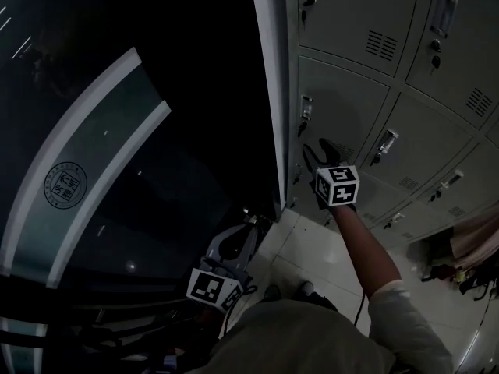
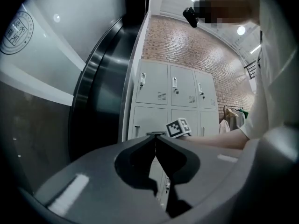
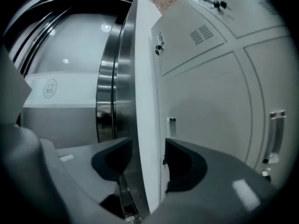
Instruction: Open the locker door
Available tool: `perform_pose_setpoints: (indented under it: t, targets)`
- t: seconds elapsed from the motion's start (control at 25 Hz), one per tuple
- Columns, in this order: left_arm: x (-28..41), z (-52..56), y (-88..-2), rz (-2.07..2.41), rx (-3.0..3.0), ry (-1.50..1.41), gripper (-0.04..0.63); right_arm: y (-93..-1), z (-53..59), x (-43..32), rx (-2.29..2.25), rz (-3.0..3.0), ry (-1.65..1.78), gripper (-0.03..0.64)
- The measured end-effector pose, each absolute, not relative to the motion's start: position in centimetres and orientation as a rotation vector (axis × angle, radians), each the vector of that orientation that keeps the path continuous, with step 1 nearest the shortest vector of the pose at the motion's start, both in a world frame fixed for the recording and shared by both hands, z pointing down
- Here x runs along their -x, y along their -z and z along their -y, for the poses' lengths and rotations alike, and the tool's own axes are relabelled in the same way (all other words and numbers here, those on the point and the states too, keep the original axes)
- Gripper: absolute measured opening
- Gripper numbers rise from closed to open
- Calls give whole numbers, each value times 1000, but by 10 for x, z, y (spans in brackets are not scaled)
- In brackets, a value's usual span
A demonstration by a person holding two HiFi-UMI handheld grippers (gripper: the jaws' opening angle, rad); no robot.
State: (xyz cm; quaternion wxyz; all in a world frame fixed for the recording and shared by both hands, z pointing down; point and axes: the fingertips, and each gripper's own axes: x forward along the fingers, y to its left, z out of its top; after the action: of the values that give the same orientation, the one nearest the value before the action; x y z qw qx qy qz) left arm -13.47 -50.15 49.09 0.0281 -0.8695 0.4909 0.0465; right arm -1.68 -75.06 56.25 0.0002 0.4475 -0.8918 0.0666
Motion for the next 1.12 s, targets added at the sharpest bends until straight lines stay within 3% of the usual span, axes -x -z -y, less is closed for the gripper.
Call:
perform_pose_setpoints:
  t: [0.44,1.12]
  targets:
    - [169,496,-544,-1724,2760,1,75,-628,878,53,-1363,2642,-303,213]
    - [205,498,-570,-1807,2713,-41,75,-642,900,66,-1466,2556,-292,213]
